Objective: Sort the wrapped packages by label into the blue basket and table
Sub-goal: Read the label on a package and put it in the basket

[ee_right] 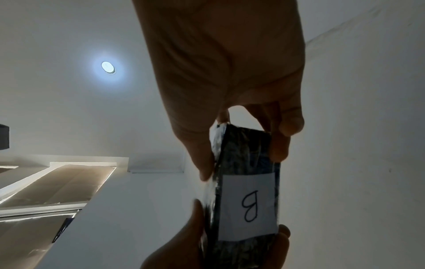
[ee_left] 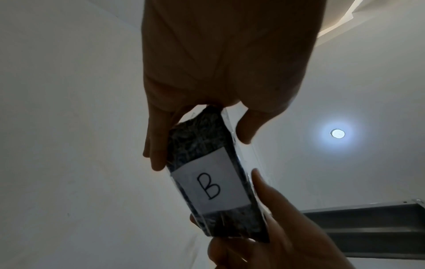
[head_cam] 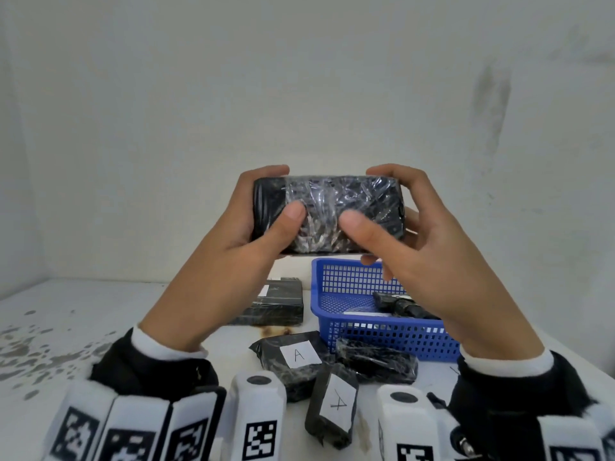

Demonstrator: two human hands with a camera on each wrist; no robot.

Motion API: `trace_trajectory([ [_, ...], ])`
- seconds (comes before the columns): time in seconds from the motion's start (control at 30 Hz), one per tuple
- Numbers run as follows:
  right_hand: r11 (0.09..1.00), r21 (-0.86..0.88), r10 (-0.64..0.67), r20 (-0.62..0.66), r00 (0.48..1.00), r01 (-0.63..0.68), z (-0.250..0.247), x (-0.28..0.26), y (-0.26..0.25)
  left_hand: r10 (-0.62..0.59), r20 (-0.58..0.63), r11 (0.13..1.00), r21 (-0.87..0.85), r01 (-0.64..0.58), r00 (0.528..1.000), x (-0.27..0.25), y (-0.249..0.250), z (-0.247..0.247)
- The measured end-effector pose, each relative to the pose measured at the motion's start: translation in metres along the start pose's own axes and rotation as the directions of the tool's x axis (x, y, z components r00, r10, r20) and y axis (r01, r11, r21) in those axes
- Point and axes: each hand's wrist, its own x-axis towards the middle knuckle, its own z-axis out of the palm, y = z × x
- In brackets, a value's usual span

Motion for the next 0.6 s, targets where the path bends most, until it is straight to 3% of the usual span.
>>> trace_trajectory([
  [0.37, 0.998, 0.067, 0.009, 0.004, 1.000, -0.009, -0.0079, -0.0009, -0.0032, -0.008, 0.005, 0.998, -0.062, 0.008, 1.000, 0.0020, -0.0022, -0.0028],
  [0.6, 1.000, 0.007, 0.005, -0.033, 0.999, -0.005, -0.0037, 0.0002, -0.0025, -0.012, 0.021, 0.998, -0.065, 0.013, 1.000, 0.0008, -0.0009, -0.0007],
])
